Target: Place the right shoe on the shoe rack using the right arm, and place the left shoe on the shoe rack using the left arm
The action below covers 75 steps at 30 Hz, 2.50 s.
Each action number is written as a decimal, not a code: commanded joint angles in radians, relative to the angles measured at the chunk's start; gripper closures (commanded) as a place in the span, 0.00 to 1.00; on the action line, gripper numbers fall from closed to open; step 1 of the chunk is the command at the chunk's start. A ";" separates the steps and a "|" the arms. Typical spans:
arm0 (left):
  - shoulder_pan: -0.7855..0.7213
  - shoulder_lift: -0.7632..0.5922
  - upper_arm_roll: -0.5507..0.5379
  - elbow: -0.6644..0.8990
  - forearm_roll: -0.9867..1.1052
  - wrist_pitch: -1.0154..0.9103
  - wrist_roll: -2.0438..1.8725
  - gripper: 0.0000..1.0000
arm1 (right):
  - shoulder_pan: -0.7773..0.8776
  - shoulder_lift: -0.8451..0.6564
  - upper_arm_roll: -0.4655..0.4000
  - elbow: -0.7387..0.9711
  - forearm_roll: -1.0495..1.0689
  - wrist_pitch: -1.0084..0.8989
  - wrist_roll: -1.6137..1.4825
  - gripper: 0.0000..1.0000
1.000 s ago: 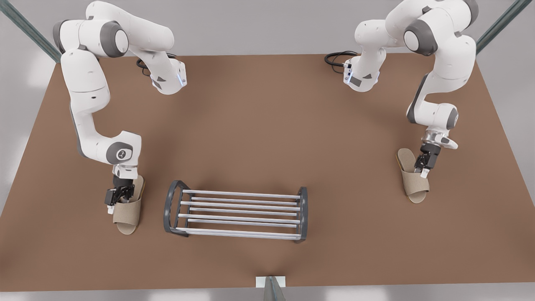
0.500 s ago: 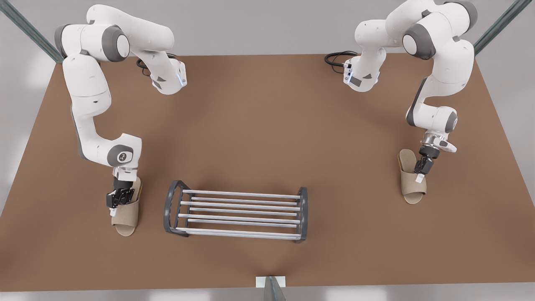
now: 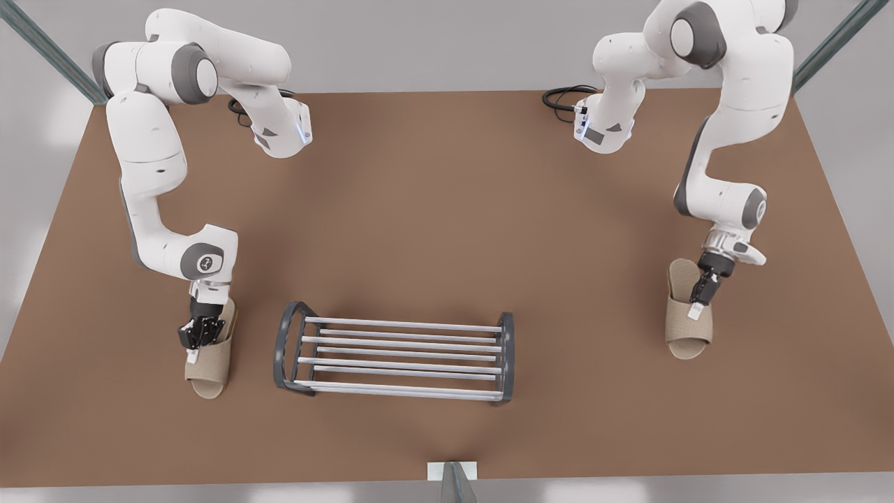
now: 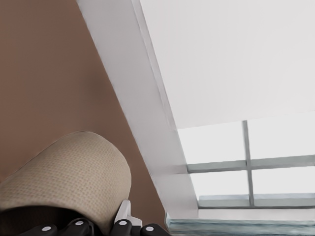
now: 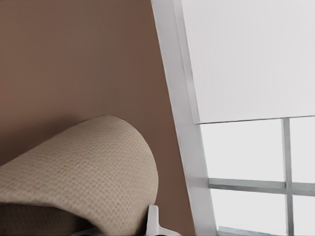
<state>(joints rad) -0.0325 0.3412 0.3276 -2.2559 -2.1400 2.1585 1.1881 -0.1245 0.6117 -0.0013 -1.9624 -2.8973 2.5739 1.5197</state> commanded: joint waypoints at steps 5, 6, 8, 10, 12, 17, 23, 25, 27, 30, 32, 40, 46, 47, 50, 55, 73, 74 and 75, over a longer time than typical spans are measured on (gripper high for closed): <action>-0.009 -0.123 -0.346 0.202 0.003 0.724 -0.206 0.79 | 0.000 -0.024 0.001 0.000 -0.091 0.000 0.008 0.63; -0.009 -0.123 -0.425 0.263 0.003 0.826 -0.278 0.79 | 0.002 -0.046 0.001 0.002 -0.094 0.000 -0.021 0.63; -0.010 -0.131 -0.524 0.340 0.000 0.949 -0.350 0.79 | 0.002 -0.063 0.001 0.010 -0.094 0.008 -0.033 0.63; -0.010 -0.131 -0.605 0.401 0.000 1.003 -0.421 0.79 | 0.003 -0.090 0.003 0.016 -0.094 0.020 -0.036 0.75; -0.012 -0.114 -0.722 0.501 -0.008 1.080 -0.505 0.79 | 0.019 -0.142 0.003 0.010 -0.085 0.067 -0.035 0.79; -0.148 0.188 -0.947 0.946 -0.009 1.268 -0.561 0.79 | 0.035 -0.271 0.004 -0.021 -0.073 0.196 -0.030 0.79; -0.302 0.443 -0.894 1.194 0.041 1.281 -0.561 0.79 | 0.066 -0.440 0.011 -0.076 -0.062 0.387 -0.009 0.79; -0.302 0.483 -0.837 1.197 0.043 1.207 -0.561 0.79 | 0.066 -0.457 0.011 -0.079 -0.062 0.399 -0.009 0.79; -0.305 0.506 -0.837 1.207 0.045 1.201 -0.561 0.79 | 0.066 -0.466 0.012 -0.084 -0.062 0.410 -0.009 0.79; -0.319 0.521 -0.837 1.222 0.046 1.201 -0.561 0.79 | 0.068 -0.477 0.012 -0.084 -0.062 0.411 -0.009 0.79; -0.323 0.524 -0.837 1.228 0.048 1.201 -0.561 0.79 | 0.074 -0.489 0.017 -0.079 -0.062 0.433 -0.009 0.79; -0.389 0.611 -0.768 1.343 0.049 1.152 -0.559 0.59 | 0.074 -0.581 0.103 -0.041 -0.063 0.457 -0.015 0.79; -0.395 0.585 -0.768 1.294 0.051 1.163 -0.556 0.00 | 0.200 -0.464 0.127 0.114 0.184 0.443 -0.016 0.79; -0.395 0.582 -0.768 1.293 0.052 1.166 -0.556 0.00 | 0.209 -0.443 0.129 0.128 0.237 0.440 -0.019 0.79; -0.403 0.564 -0.768 1.257 0.051 1.175 -0.555 0.00 | 0.292 -0.374 0.109 0.211 0.332 0.442 -0.019 0.79; -0.402 0.519 -0.768 1.181 0.048 1.193 -0.553 0.00 | 0.382 -0.296 0.050 0.272 0.389 0.439 -0.024 0.79; -0.391 0.012 -0.743 0.619 -0.018 1.242 -0.553 0.00 | 0.505 -0.121 -0.065 0.310 0.438 0.385 -0.019 0.79; -0.388 -0.053 -0.720 0.618 -0.047 1.270 -0.555 0.00 | 0.511 -0.118 -0.071 0.315 0.438 0.387 -0.019 0.79; -0.388 -0.123 -0.647 0.618 -0.073 1.281 -0.556 0.00 | 0.520 -0.113 -0.078 0.316 0.438 0.387 -0.019 0.79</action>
<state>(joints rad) -0.4282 0.2711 -0.3412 -1.6240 -2.1581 3.3954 0.6489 0.3895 0.4955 -0.0738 -1.6494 -2.4597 2.9749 1.5022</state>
